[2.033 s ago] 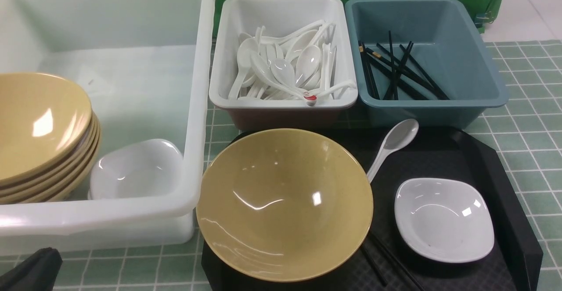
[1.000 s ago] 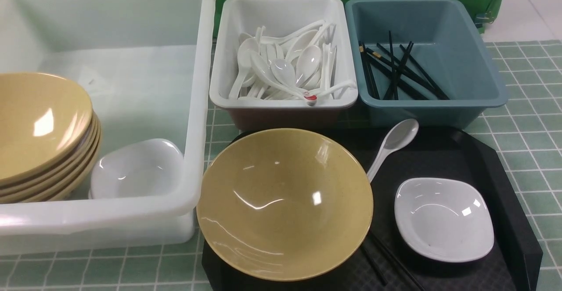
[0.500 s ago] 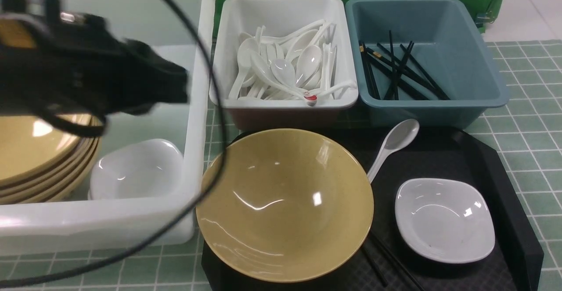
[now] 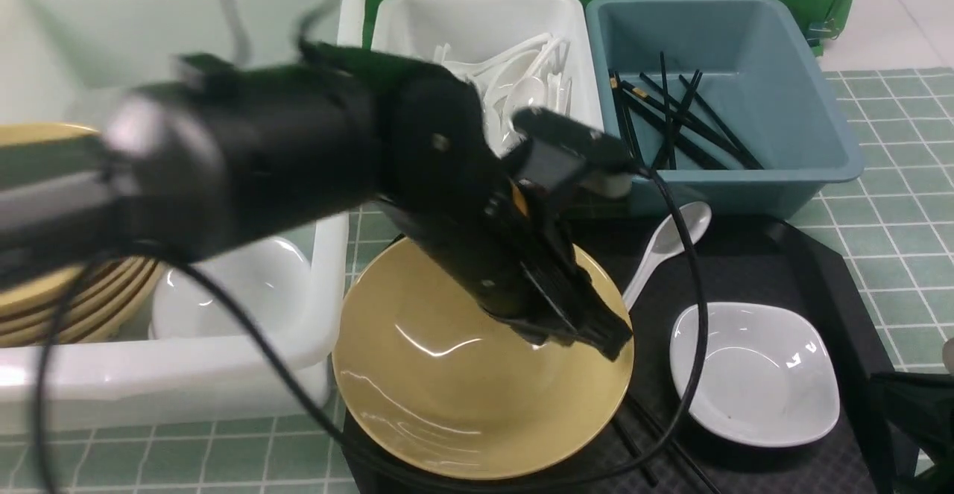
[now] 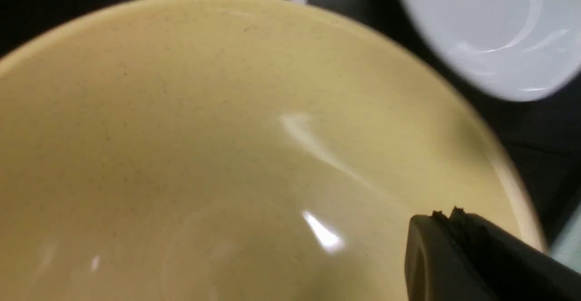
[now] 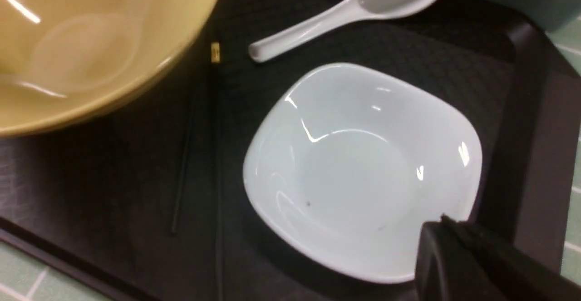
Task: On blue table put chopsticks spoon bowls plates into blue grey white boxes.
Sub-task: 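Grasp the large bowl on the tray by its rim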
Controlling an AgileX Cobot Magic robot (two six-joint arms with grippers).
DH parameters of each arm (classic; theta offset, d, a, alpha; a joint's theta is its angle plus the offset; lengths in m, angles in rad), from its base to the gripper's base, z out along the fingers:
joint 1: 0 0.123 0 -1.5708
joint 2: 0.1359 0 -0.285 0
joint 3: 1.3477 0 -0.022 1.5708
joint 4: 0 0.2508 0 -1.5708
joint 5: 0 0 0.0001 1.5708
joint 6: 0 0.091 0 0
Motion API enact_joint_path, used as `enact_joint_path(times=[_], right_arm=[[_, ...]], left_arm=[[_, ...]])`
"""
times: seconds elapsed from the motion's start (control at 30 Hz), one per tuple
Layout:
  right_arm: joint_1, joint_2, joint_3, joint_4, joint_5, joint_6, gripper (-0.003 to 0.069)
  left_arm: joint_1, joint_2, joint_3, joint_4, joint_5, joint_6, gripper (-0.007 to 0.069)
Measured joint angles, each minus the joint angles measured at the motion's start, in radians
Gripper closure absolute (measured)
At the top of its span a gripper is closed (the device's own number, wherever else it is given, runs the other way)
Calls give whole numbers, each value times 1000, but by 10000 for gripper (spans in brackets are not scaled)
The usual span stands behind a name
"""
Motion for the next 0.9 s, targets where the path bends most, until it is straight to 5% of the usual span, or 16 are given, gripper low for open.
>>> enact_joint_path(times=[0.27,0.43,0.6,0.7,0.9], right_arm=[[1,0,0,0,-27,0,622],[1,0,0,1,-32,-1,622],[1,0,0,1,-32,-1,622],[1,0,0,1,-32,-1,622],[1,0,2,1,-32,-1,622]], left_arm=[[0,171,-24,-31,-65,5,620],[0,234,-110,-369,14,110,620],[0,234,-212,-532,94,294,619],[12,223,-293,-473,176,290,613],[31,192,-426,-36,354,89,515]])
